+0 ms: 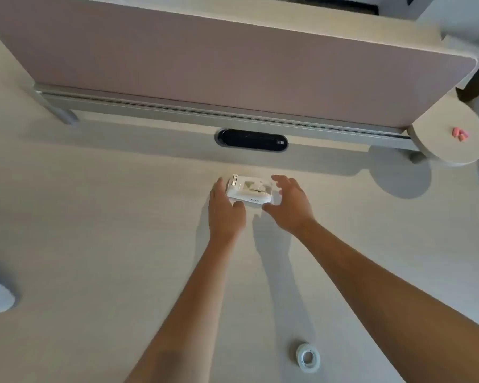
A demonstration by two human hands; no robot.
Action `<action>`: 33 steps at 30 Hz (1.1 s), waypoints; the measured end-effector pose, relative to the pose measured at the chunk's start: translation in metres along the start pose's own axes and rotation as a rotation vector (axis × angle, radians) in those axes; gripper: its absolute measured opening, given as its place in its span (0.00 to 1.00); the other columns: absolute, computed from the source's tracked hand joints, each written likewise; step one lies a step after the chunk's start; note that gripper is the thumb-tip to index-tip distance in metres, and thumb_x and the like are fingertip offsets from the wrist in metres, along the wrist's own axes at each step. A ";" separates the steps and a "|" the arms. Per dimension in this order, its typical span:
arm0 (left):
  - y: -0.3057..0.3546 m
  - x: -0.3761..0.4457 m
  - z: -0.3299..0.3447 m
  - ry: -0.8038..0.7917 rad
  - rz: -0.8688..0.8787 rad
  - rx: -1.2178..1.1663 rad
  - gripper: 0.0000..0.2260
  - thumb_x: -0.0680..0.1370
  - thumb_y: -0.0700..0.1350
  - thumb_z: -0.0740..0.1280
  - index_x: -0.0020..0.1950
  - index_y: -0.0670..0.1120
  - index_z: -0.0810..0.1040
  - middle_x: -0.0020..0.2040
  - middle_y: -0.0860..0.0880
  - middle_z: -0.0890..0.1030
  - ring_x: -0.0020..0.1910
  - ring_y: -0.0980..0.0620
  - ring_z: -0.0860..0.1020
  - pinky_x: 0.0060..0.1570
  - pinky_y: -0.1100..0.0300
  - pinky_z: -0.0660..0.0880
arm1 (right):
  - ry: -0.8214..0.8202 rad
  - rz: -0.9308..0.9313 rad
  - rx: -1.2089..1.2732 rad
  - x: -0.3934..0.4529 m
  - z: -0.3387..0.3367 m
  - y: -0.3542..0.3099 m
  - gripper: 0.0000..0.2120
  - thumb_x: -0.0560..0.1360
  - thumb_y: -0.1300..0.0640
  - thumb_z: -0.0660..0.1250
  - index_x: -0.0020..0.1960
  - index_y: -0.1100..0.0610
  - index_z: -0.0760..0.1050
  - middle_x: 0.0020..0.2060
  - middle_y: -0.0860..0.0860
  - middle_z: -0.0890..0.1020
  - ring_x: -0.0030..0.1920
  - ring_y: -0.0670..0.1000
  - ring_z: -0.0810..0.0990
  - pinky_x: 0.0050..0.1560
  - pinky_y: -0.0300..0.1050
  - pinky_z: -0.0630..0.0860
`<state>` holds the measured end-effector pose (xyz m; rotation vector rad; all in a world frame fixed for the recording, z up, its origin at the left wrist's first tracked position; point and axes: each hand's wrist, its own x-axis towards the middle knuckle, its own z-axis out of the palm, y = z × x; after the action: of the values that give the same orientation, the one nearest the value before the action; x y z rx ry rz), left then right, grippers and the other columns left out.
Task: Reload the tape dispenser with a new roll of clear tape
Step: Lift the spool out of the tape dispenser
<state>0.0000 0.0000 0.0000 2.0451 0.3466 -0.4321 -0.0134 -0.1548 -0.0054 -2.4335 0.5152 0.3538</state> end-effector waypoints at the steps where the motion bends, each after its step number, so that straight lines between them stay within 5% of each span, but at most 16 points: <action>1: -0.002 0.008 0.003 -0.014 0.003 0.003 0.31 0.80 0.32 0.61 0.83 0.43 0.59 0.82 0.45 0.65 0.81 0.46 0.63 0.78 0.54 0.62 | -0.014 -0.042 -0.053 0.006 0.003 -0.001 0.35 0.73 0.56 0.77 0.77 0.53 0.68 0.70 0.55 0.76 0.69 0.57 0.76 0.63 0.54 0.79; 6: -0.019 0.018 0.013 -0.059 0.075 -0.017 0.31 0.77 0.29 0.59 0.80 0.46 0.66 0.75 0.46 0.75 0.73 0.46 0.74 0.64 0.66 0.67 | -0.017 -0.132 -0.171 0.020 0.016 -0.002 0.30 0.75 0.56 0.75 0.75 0.53 0.70 0.67 0.52 0.78 0.68 0.57 0.75 0.61 0.52 0.76; 12: -0.037 -0.002 0.012 -0.040 0.101 0.011 0.33 0.76 0.28 0.59 0.81 0.47 0.65 0.77 0.47 0.74 0.75 0.47 0.72 0.67 0.65 0.66 | 0.001 -0.142 -0.208 0.004 0.018 0.003 0.29 0.74 0.53 0.77 0.73 0.51 0.73 0.65 0.50 0.82 0.64 0.55 0.80 0.58 0.49 0.76; 19: -0.066 -0.056 0.008 -0.072 0.064 0.067 0.34 0.77 0.29 0.59 0.83 0.44 0.59 0.80 0.46 0.69 0.78 0.44 0.69 0.75 0.52 0.67 | -0.027 -0.150 -0.197 -0.052 0.029 0.012 0.29 0.74 0.55 0.76 0.73 0.50 0.73 0.64 0.50 0.82 0.64 0.55 0.80 0.58 0.49 0.77; 33: -0.137 -0.160 -0.005 -0.079 0.112 0.190 0.36 0.77 0.32 0.61 0.83 0.47 0.57 0.81 0.48 0.68 0.77 0.46 0.71 0.70 0.49 0.73 | 0.019 -0.254 -0.150 -0.165 0.068 0.053 0.28 0.75 0.54 0.76 0.74 0.51 0.74 0.63 0.49 0.84 0.62 0.55 0.81 0.54 0.50 0.79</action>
<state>-0.1994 0.0598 -0.0333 2.2119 0.1472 -0.4905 -0.1918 -0.1063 -0.0247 -2.6105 0.1886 0.2700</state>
